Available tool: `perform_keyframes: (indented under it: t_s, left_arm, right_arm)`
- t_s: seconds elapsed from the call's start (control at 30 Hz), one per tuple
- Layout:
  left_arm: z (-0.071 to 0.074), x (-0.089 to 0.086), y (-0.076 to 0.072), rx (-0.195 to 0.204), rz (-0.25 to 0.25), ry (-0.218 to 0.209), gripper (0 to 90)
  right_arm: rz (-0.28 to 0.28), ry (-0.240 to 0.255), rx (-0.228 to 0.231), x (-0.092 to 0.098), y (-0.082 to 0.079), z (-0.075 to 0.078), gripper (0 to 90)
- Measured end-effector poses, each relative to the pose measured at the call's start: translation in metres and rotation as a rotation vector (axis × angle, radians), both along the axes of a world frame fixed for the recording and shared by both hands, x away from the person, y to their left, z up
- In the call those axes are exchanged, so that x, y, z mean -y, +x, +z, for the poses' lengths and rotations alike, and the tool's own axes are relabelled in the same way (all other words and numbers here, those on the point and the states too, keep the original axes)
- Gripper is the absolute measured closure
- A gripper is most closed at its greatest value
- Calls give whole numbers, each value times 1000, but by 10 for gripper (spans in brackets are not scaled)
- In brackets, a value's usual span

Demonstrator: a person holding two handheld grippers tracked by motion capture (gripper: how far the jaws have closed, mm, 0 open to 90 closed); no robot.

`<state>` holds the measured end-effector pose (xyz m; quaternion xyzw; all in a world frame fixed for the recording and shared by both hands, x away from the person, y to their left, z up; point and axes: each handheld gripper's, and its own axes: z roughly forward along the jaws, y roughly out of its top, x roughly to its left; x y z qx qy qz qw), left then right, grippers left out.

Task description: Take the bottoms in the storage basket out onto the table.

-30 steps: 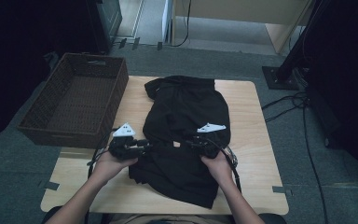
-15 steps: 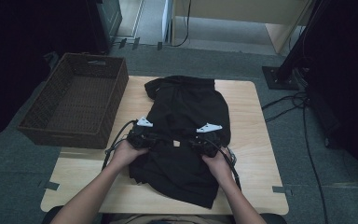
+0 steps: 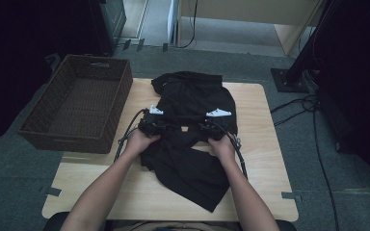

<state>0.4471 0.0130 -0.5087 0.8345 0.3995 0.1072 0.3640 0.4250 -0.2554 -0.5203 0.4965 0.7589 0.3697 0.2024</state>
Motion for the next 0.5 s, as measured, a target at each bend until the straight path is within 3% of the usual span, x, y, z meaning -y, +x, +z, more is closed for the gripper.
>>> perform_keyframes:
  t_s: [0.13, 0.23, 0.33, 0.4, 0.47, 0.5]
  left_arm:
    - [1, 4, 18, 1, 24, 17, 669]
    - [2, 7, 27, -10, 39, 22, 645]
    - [4, 5, 27, -23, 42, 10, 622]
    - [9, 2, 22, -23, 34, 6, 591]
    - [16, 0, 13, 5, 15, -8, 585]
    - [20, -2, 7, 20, 5, -8, 581]
  right_arm:
    - [-42, -3, -7, -3, 22, 1, 588]
    - [-75, -6, -1, -7, 29, 0, 560]
    - [-96, -9, -2, -10, 27, 0, 533]
    - [-108, -15, -38, -8, 25, 4, 493]
    - [-106, 9, -95, -6, 19, 9, 477]
    - [-95, 16, -102, -6, 15, 11, 477]
